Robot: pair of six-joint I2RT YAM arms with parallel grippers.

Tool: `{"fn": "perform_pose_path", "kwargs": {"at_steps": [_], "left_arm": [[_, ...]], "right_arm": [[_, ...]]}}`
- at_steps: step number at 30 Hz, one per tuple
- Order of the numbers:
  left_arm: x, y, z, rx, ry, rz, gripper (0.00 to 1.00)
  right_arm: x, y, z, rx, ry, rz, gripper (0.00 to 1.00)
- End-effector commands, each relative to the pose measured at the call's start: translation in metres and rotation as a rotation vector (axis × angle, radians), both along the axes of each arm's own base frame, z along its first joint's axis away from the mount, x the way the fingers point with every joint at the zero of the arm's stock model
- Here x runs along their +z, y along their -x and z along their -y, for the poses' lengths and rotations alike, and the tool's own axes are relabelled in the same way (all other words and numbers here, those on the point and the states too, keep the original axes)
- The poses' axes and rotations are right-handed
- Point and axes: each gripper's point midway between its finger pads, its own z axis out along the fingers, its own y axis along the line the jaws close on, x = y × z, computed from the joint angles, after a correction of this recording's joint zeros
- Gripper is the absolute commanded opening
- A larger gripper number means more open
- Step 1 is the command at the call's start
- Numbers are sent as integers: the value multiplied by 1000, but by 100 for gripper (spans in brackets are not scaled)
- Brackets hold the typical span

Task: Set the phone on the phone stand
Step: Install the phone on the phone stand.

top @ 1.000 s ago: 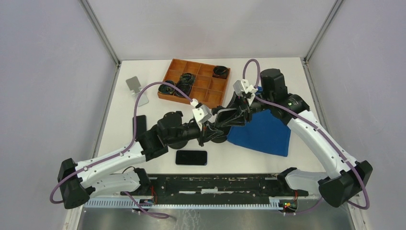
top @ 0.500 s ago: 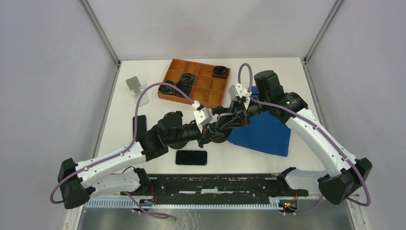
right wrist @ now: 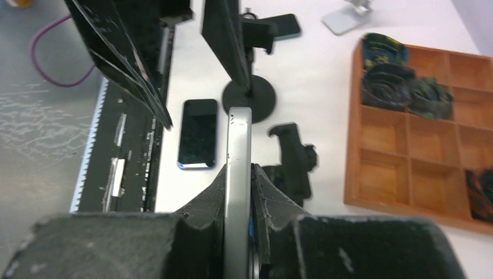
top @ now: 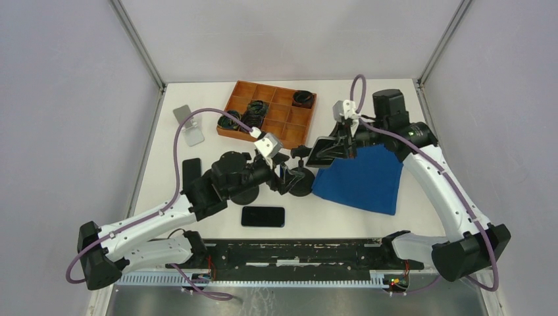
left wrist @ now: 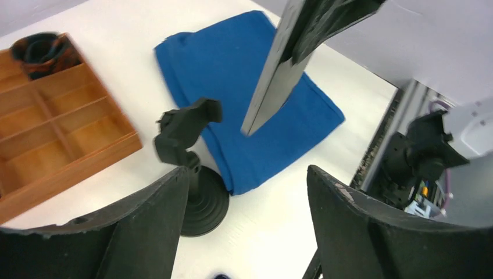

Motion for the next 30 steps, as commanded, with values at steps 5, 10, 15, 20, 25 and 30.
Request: {"fn": "perform_pose_path", "kwargs": {"at_steps": [5, 10, 15, 20, 25, 30], "left_arm": [[13, -33, -16, 248, -32, -114, 83], [7, -47, -10, 316, -71, -161, 80], [-3, -59, -3, 376, -122, -209, 71], [-10, -70, -10, 481, -185, -214, 61], [-19, -76, -5, 514, -241, -209, 52], [-27, -81, 0, 525, -291, -208, 48]], "right_arm": [[19, -18, 25, -51, -90, 82, 0], [17, -22, 34, -83, -108, 101, 0], [15, -24, 42, -104, -151, 77, 0], [13, -25, 45, -109, -164, 61, 0], [11, -25, 45, -106, -171, 49, 0], [10, -24, 45, -102, -178, 40, 0]]}}
